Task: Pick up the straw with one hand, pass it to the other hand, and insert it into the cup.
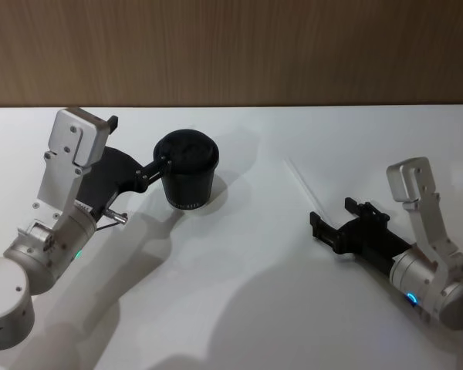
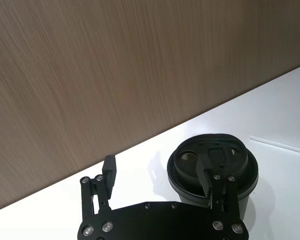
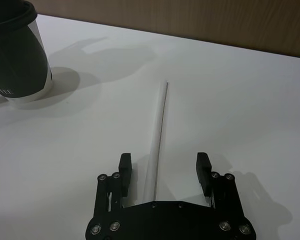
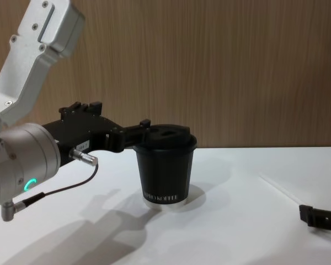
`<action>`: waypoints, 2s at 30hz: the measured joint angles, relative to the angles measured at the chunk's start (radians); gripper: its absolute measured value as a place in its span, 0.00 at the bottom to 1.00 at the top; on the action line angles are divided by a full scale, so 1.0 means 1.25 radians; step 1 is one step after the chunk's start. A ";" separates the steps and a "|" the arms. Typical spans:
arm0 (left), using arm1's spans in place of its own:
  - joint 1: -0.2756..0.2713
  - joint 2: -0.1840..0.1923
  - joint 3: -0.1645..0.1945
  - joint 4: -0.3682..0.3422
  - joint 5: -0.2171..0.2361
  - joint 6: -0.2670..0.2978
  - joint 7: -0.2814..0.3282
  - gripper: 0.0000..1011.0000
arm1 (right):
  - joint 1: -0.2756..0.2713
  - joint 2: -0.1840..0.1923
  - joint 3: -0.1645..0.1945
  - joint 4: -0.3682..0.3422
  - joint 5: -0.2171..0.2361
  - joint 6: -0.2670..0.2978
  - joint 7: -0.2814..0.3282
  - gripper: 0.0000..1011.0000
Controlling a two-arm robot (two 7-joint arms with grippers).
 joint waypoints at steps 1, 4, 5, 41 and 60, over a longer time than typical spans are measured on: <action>0.000 0.000 0.000 0.000 0.000 0.000 0.000 0.99 | 0.000 0.000 -0.001 0.000 -0.002 0.000 0.000 0.78; 0.000 0.000 0.000 0.000 0.000 0.000 0.000 0.99 | -0.001 -0.001 -0.002 0.001 -0.004 0.002 0.001 0.75; 0.000 0.000 0.000 0.000 0.000 0.000 0.000 0.99 | -0.001 -0.001 -0.002 0.001 -0.005 0.002 0.001 0.74; 0.000 0.000 0.000 0.000 0.000 0.000 0.000 0.99 | -0.003 -0.003 0.004 -0.014 -0.016 0.008 0.007 0.41; 0.000 0.000 0.000 0.000 0.000 0.000 0.000 0.99 | -0.015 0.006 0.003 -0.032 0.003 0.014 0.015 0.01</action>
